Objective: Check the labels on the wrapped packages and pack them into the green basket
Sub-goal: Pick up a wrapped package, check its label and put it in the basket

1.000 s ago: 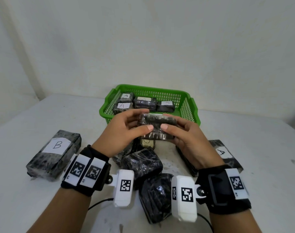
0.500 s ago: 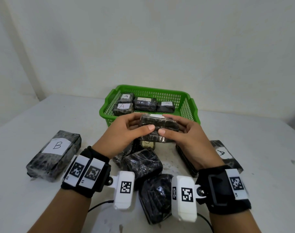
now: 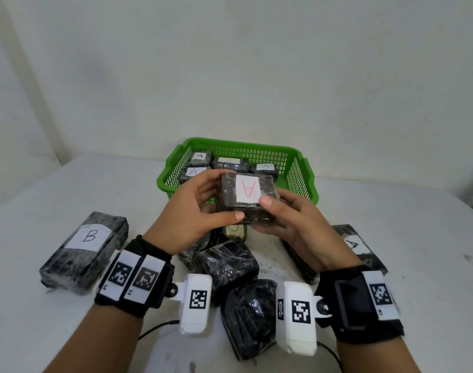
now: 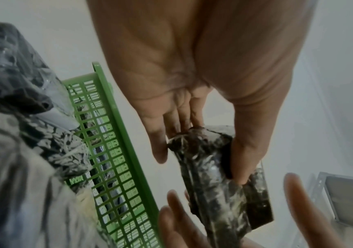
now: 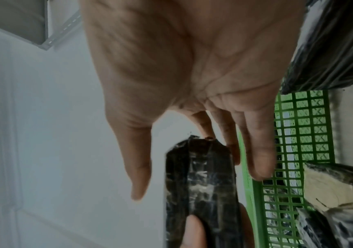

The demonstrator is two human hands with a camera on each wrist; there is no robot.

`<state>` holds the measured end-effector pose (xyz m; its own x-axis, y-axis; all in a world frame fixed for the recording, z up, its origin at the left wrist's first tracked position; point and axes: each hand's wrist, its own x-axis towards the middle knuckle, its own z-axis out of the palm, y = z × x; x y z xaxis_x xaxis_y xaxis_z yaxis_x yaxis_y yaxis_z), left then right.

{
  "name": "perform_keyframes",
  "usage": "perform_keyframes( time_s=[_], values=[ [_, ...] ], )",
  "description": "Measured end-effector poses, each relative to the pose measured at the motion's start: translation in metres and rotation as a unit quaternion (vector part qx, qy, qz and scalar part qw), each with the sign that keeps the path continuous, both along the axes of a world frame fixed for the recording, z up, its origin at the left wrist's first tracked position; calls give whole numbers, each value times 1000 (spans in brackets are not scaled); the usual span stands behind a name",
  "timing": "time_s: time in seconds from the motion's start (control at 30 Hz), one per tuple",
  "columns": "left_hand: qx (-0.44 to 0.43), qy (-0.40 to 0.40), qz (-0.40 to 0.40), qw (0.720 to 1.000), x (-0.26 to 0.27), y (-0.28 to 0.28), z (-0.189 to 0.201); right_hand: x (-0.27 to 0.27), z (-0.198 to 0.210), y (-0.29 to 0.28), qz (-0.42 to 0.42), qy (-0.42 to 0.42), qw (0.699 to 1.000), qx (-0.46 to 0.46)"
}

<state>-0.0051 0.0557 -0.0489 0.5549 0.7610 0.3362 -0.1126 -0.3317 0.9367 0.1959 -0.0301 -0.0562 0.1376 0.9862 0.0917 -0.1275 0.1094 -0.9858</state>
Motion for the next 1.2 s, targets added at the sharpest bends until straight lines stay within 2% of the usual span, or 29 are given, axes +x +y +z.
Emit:
perform_keyframes(
  time_s=[0.13,0.23,0.33,0.43,0.6,0.8,0.93,1.07,1.2],
  values=[
    [1,-5,-32,999,2,-3,-1,-4,3,1,-9,32,999,-20],
    [-20,15,-58,998,0,-2,1,-2,-1,1,-44,10,999,11],
    [-29,24,-17,999,2,-7,7,-1,0,0,-59,-24,997,33],
    [-24,24,15,999,2,-6,6,-5,0,1,-53,-19,998,38],
    [-18,27,-15,999,3,-7,5,-8,2,-1,-91,-20,994,52],
    [-24,-10,25,999,1,-2,3,-9,1,-1,-40,-22,999,23],
    [-69,-16,-7,997,0,0,0,-7,2,-2,-51,-50,997,37],
    [-65,-24,6,998,0,2,2,-8,3,-2,-55,-29,996,61],
    [-12,33,0,999,-2,2,5,-8,4,-2,-109,-51,988,96]
  ],
)
